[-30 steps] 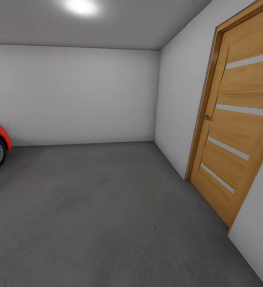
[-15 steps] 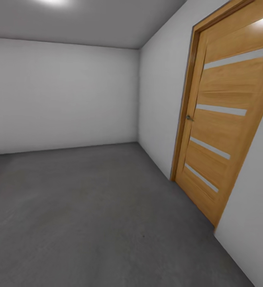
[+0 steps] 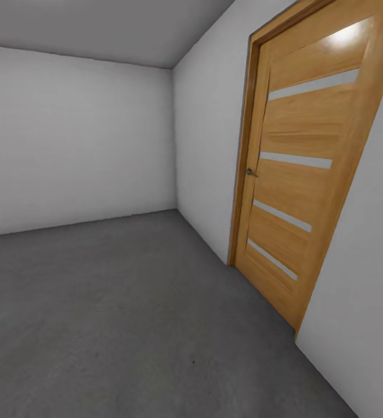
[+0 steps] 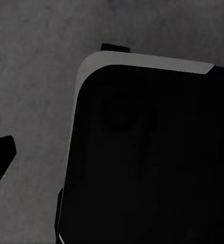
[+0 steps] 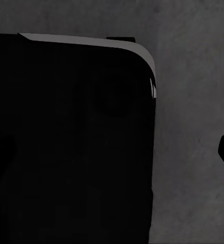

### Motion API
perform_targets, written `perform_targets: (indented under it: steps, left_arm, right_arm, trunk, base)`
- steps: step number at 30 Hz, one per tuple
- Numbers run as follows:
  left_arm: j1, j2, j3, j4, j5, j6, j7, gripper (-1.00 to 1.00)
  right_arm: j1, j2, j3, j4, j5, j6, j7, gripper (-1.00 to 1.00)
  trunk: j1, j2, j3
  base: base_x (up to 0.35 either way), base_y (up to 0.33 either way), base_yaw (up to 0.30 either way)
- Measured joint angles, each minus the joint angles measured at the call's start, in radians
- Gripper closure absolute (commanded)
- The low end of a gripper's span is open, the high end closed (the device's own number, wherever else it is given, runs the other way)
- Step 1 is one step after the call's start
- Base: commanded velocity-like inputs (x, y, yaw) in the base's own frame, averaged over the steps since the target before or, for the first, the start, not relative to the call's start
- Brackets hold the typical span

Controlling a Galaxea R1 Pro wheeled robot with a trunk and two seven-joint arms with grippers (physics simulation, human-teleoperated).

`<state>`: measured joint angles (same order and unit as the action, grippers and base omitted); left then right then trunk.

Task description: Move the two storage containers from the living room to the garage. In the garage, place one container on the floor and stack the other container on top of it (either order is fine).

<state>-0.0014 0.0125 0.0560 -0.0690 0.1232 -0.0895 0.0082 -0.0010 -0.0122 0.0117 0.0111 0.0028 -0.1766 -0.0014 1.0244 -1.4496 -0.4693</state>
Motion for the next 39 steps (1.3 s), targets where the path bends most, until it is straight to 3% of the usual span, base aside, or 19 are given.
perform_targets:
  steps: [8, 31, 39]
  left_arm:
    - [0.000, 0.000, -0.001, 0.000, 0.019, 0.000, -0.001, -1.00]
    - [0.000, 0.000, -0.001, 0.000, 0.021, 0.000, -0.002, -1.00]
    - [0.000, 0.000, -0.001, 0.000, 0.021, -0.001, -0.002, -1.00]
  right_arm:
    - [0.000, -0.001, 0.000, 0.000, 0.000, 0.000, 0.000, -1.00]
    - [0.000, -0.002, 0.000, 0.000, 0.000, 0.000, 0.000, -1.00]
    - [0.000, -0.003, 0.001, 0.000, 0.000, 0.003, 0.001, -1.00]
  trunk:
    - [0.000, 0.000, 0.000]
    - [0.000, 0.000, 0.000]
    - [0.000, 0.000, 0.000]
  base:
    - [0.322, 0.156, -0.287]
    - [0.313, 0.188, -0.287]
    - [0.312, 0.190, -0.091]
